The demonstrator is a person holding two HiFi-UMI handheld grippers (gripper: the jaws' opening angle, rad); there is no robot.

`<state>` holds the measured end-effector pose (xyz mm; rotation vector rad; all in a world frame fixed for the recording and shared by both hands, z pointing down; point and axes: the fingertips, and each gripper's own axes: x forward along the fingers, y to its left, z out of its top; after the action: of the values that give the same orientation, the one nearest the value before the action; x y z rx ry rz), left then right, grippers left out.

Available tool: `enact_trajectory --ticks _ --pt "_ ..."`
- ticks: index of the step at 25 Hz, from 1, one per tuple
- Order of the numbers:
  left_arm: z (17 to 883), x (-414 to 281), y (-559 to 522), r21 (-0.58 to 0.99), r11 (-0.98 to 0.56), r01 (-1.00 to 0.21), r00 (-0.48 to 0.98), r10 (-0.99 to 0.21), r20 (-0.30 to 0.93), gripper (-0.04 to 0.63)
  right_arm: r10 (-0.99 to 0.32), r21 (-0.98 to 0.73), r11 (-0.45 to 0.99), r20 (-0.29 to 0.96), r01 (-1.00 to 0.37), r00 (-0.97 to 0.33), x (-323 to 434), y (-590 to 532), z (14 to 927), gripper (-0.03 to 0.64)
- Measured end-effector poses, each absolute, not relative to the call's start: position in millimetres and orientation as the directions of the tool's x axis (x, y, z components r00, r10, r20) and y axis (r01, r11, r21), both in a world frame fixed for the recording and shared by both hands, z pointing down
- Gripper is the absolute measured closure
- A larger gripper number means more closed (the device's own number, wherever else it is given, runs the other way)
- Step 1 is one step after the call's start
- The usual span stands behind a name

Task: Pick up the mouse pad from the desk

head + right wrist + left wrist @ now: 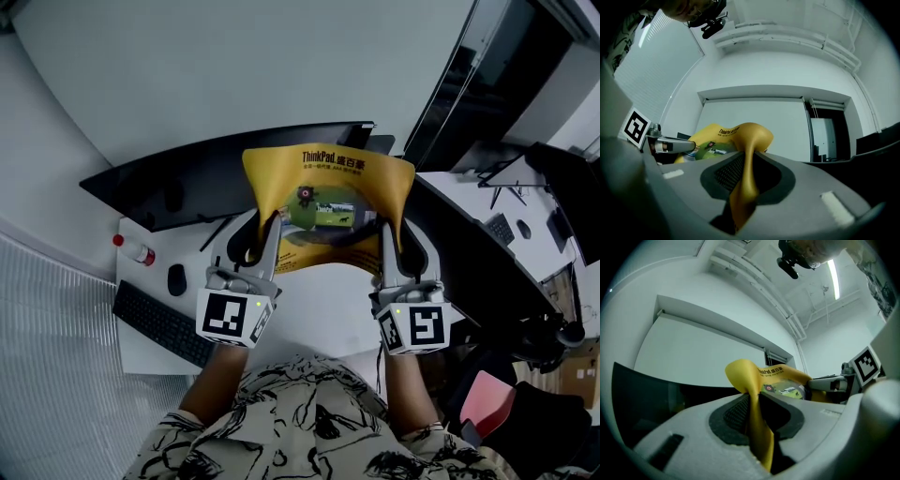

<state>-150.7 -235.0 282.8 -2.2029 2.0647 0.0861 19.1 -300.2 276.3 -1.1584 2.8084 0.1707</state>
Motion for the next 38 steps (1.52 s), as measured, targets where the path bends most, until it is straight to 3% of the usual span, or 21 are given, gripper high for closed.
enact_trajectory --ticks 38 --pt "279.0 -152.8 -231.9 -0.070 -0.045 -0.997 0.054 -0.991 -0.126 0.515 -0.684 0.083 0.713 -0.138 -0.697 -0.716 15.7 -297.3 270.4 0.545"
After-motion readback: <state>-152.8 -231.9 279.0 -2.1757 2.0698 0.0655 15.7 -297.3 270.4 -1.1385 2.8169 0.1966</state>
